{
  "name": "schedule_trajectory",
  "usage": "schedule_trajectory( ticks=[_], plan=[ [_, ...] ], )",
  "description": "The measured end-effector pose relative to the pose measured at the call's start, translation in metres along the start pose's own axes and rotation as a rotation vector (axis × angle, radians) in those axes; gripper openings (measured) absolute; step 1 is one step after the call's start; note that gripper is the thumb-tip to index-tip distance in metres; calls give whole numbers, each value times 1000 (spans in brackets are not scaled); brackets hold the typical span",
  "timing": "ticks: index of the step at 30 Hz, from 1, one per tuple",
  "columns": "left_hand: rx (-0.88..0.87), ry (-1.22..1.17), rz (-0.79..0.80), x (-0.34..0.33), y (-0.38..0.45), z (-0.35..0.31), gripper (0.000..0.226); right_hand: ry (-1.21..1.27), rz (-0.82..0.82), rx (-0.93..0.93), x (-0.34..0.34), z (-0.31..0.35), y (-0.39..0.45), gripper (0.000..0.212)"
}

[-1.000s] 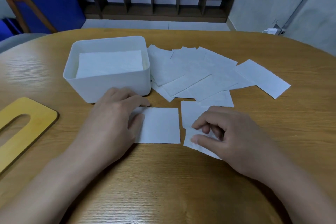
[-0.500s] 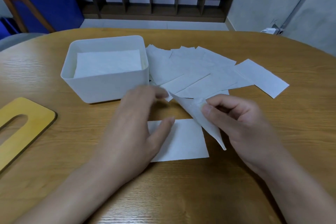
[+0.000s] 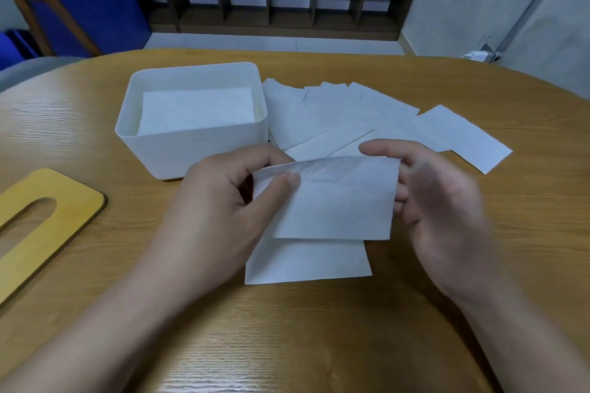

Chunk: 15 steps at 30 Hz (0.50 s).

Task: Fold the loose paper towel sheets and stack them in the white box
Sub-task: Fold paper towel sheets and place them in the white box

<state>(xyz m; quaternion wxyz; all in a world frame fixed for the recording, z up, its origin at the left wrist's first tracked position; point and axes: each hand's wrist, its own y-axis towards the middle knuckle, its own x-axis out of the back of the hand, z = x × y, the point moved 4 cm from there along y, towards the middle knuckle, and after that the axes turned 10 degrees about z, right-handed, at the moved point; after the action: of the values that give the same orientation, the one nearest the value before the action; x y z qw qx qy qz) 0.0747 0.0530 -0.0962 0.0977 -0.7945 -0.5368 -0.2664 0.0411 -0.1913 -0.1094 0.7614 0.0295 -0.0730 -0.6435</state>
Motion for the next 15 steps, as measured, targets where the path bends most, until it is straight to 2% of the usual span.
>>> schedule_trajectory(
  ticks=[2,4,11,15],
  plan=[
    [45,-43,20,2,0,5,13,-189,-78,-3,-2,0,0,31],
    [91,-86,66,5,-1,10,9,-274,-93,-11,-5,-5,0,17],
    [210,-45,182,3,-12,26,17,-435,-31,-25,-9,-16,1,14],
    [203,141,201,2,-14,21,23,-525,-6,-40,-9,-19,1,13]
  ],
)
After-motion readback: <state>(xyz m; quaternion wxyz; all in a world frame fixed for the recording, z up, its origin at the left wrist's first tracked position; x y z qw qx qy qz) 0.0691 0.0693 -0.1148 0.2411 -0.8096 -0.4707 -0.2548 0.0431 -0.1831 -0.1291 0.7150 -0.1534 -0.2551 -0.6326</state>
